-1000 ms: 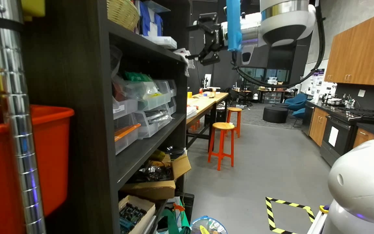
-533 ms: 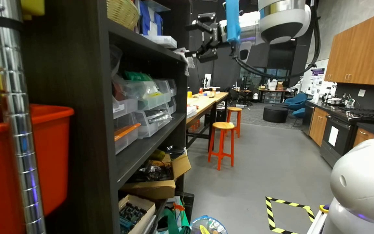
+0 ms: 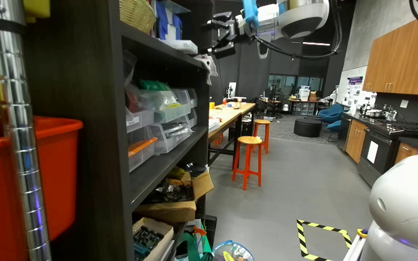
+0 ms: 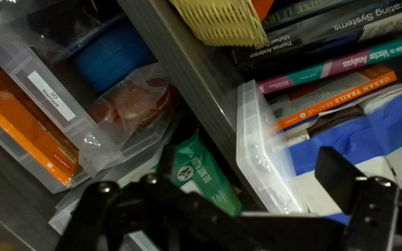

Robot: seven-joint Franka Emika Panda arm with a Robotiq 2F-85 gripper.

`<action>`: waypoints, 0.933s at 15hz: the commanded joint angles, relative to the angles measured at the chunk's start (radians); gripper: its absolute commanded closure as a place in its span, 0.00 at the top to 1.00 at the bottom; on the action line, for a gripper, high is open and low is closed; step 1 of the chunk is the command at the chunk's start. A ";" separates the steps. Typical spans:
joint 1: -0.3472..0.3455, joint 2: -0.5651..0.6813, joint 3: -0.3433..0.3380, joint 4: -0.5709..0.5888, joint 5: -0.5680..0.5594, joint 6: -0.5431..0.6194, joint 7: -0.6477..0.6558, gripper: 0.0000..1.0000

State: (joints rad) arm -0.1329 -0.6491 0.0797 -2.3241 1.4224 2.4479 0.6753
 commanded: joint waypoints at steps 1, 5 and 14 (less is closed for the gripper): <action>0.005 0.129 0.006 0.097 -0.052 0.012 0.069 1.00; 0.009 0.219 0.001 0.157 -0.094 0.041 0.088 1.00; 0.018 0.232 -0.026 0.221 -0.132 0.076 0.089 1.00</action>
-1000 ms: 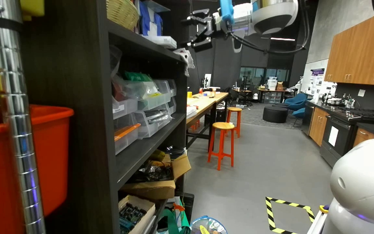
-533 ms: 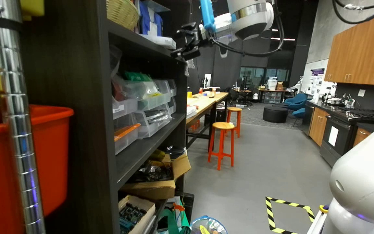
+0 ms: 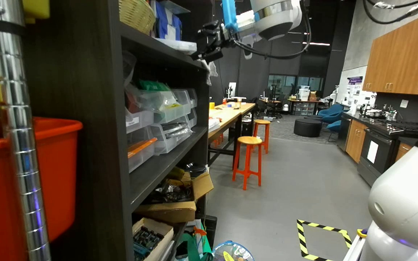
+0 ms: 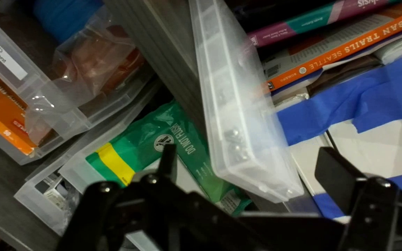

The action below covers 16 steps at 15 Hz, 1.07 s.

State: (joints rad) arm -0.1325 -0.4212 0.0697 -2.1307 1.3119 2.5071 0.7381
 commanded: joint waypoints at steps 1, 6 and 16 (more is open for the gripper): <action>0.019 0.005 -0.014 0.031 -0.019 0.028 0.023 1.00; 0.021 0.009 0.006 0.019 -0.074 0.093 0.022 1.00; 0.052 -0.006 0.006 -0.028 -0.132 0.114 0.005 1.00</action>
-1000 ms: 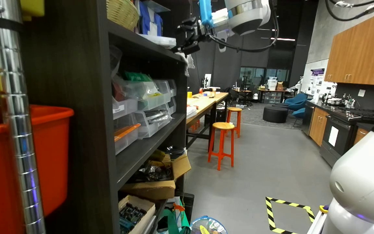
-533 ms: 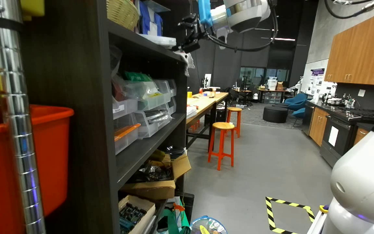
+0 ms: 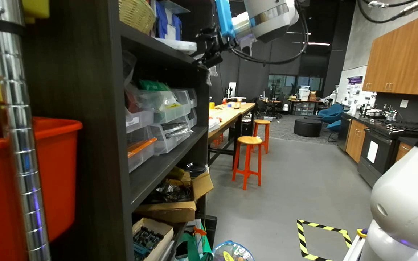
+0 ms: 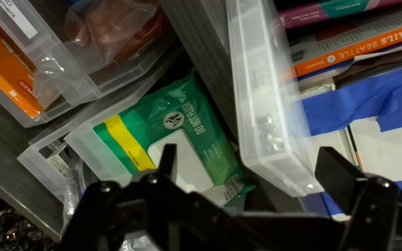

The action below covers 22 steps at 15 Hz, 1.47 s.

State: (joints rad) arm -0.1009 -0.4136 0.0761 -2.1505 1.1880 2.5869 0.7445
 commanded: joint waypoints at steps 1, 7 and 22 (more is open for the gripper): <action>0.022 -0.012 0.001 -0.009 -0.009 0.043 -0.005 1.00; 0.034 0.005 0.015 0.002 -0.013 0.127 -0.042 1.00; 0.109 0.028 0.032 0.021 0.126 0.296 -0.318 1.00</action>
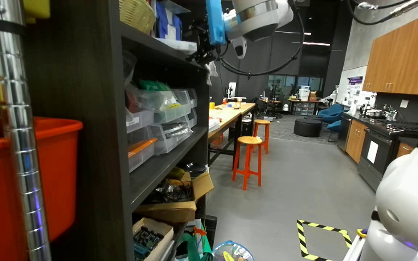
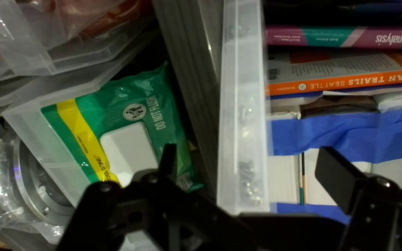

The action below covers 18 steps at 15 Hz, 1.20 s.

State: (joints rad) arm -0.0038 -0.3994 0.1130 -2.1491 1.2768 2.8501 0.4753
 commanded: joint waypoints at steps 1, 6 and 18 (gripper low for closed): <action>0.010 0.015 -0.006 0.022 0.043 0.038 -0.060 1.00; 0.010 0.016 -0.004 0.027 0.051 0.060 -0.085 0.72; 0.010 0.026 0.006 0.038 0.050 0.106 -0.106 0.07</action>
State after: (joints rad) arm -0.0033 -0.3905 0.1172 -2.1288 1.2985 2.9268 0.3925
